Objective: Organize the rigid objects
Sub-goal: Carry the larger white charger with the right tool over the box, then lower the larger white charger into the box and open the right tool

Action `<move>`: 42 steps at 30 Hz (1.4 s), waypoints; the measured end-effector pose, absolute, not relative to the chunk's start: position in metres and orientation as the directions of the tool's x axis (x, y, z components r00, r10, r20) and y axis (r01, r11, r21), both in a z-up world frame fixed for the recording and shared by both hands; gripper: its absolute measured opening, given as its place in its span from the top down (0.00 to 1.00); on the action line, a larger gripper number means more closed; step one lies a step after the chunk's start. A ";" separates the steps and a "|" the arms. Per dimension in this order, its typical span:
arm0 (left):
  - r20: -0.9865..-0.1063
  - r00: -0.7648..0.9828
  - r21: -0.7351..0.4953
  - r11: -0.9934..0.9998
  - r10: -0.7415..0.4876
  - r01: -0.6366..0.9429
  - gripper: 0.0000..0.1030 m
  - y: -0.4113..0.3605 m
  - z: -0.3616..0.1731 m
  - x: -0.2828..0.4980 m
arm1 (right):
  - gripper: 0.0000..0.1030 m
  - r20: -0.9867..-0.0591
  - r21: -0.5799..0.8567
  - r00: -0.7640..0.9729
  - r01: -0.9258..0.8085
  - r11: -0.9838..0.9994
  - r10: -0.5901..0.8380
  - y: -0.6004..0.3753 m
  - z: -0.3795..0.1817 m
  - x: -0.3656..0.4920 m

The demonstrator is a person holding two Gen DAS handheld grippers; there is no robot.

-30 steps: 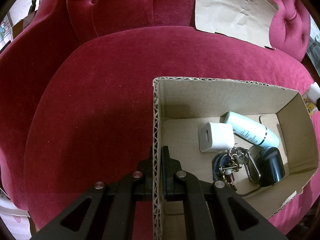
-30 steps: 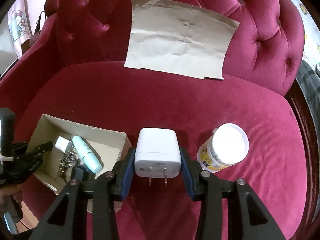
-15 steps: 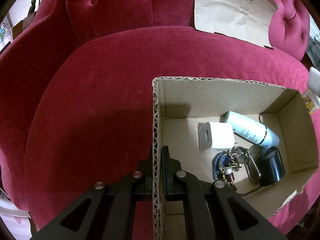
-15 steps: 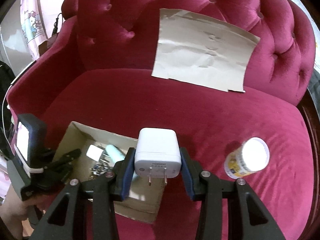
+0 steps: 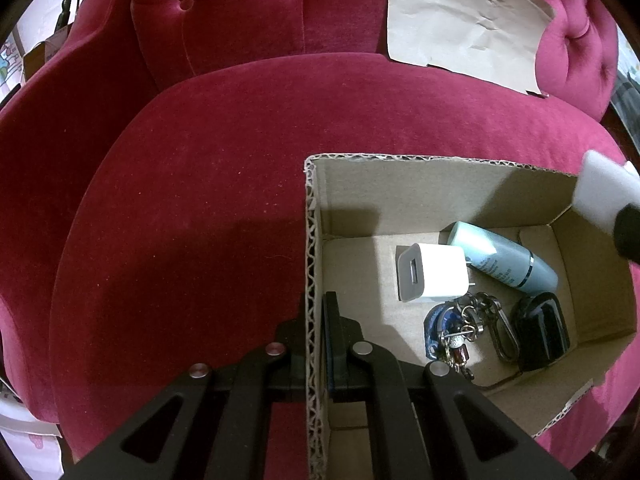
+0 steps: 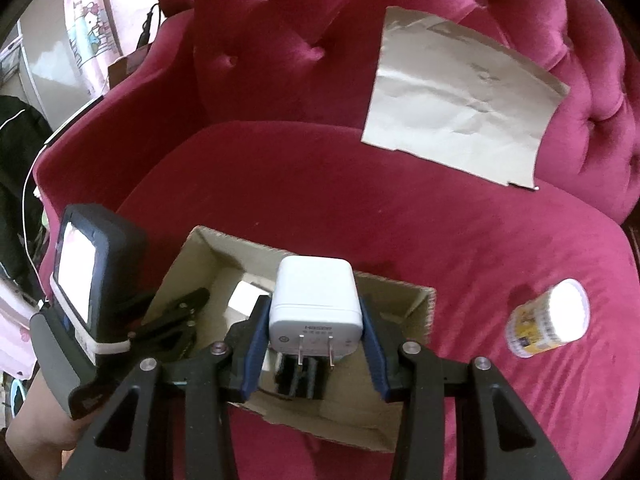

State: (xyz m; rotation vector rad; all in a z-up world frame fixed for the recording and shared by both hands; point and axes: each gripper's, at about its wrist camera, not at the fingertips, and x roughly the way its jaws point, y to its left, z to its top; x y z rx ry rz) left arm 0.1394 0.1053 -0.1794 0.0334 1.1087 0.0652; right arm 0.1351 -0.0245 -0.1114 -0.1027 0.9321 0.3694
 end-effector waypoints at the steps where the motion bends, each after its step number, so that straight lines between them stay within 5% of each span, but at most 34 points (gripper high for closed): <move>1: -0.893 0.444 0.059 0.998 0.069 -0.036 0.96 0.105 -0.179 0.139 | 0.55 -0.800 0.072 0.536 -0.359 0.931 0.269 -0.022 -0.112 0.134; 33: -0.894 0.444 0.059 0.998 0.068 -0.033 0.96 0.104 -0.178 0.139 | 0.55 -0.832 0.097 0.471 -0.398 0.912 0.294 0.011 -0.145 0.137; 37: -0.895 0.442 0.055 0.998 0.064 -0.033 0.96 0.104 -0.179 0.140 | 0.31 -0.816 0.076 0.504 -0.391 0.917 0.282 0.008 -0.139 0.133; 42: -0.894 0.443 0.054 0.998 0.064 -0.033 0.96 0.105 -0.179 0.139 | 0.14 -0.806 0.054 0.535 -0.356 0.933 0.251 0.001 -0.135 0.135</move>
